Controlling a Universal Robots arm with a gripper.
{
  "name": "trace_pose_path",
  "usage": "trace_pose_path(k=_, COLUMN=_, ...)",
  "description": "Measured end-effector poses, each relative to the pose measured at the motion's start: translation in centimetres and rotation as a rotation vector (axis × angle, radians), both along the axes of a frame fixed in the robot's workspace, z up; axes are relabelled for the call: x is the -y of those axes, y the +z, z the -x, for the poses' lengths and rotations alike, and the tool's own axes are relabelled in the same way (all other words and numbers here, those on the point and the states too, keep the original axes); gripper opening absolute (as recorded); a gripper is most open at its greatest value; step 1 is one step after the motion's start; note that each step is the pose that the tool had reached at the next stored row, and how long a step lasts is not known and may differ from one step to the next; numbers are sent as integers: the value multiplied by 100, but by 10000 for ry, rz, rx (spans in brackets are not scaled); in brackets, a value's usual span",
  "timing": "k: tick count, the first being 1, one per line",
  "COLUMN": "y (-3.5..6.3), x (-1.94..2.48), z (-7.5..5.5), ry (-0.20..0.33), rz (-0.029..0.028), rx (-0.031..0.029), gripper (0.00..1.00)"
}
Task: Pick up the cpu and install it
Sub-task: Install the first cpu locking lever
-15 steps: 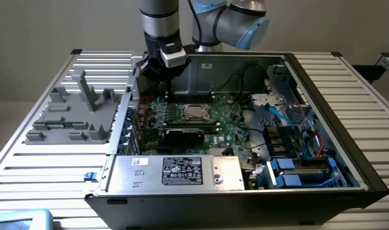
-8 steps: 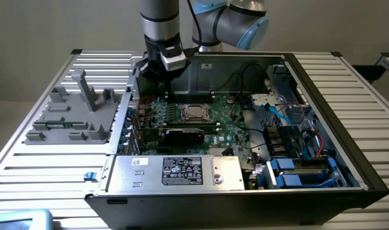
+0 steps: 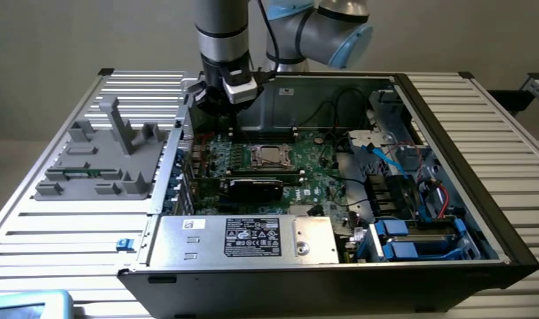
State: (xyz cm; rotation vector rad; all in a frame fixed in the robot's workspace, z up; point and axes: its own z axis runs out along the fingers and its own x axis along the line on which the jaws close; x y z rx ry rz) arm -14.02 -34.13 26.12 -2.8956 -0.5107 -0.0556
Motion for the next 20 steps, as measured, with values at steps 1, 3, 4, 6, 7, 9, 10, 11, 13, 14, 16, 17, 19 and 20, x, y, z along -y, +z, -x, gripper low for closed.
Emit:
trace_pose_path(k=1, y=-11, x=0, z=0, ry=-15, rz=-62, rx=0, gripper=11)
trace_pose_path(k=3, y=-31, x=0, z=0, ry=-47, rz=-155, rx=-1, gripper=11)
trace_pose_path(k=4, y=-42, x=0, z=0, ry=-62, rz=-190, rx=-2, gripper=11)
trace_pose_path(k=6, y=-58, x=1, z=1, ry=-89, rz=-248, rx=-7, gripper=11)
trace_pose_path(k=7, y=-60, x=1, z=0, ry=-109, rz=-279, rx=-7, gripper=11)
trace_pose_path(k=9, y=-61, x=0, z=-4, ry=-167, rz=-339, rx=-7, gripper=11)
trace_pose_path(k=10, y=-61, x=0, z=-7, ry=-197, rz=-361, rx=-6, gripper=11)
trace_pose_path(k=11, y=-62, x=0, z=-13, ry=-217, rz=-374, rx=-3, gripper=11)
trace_pose_path(k=13, y=-62, x=0, z=-25, ry=-244, rz=-390, rx=-3, gripper=11)
trace_pose_path(k=14, y=-62, x=0, z=-29, ry=-261, rz=-397, rx=5, gripper=11)
trace_pose_path(k=16, y=-58, x=0, z=-42, ry=-282, rz=-422, rx=31, gripper=11)
trace_pose_path(k=17, y=-56, x=0, z=-49, ry=-288, rz=-436, rx=48, gripper=11)
trace_pose_path(k=19, y=-54, x=0, z=-63, ry=-301, rz=-471, rx=80, gripper=11)
trace_pose_path(k=20, y=-53, x=0, z=-72, ry=-308, rz=-488, rx=95, gripper=11)
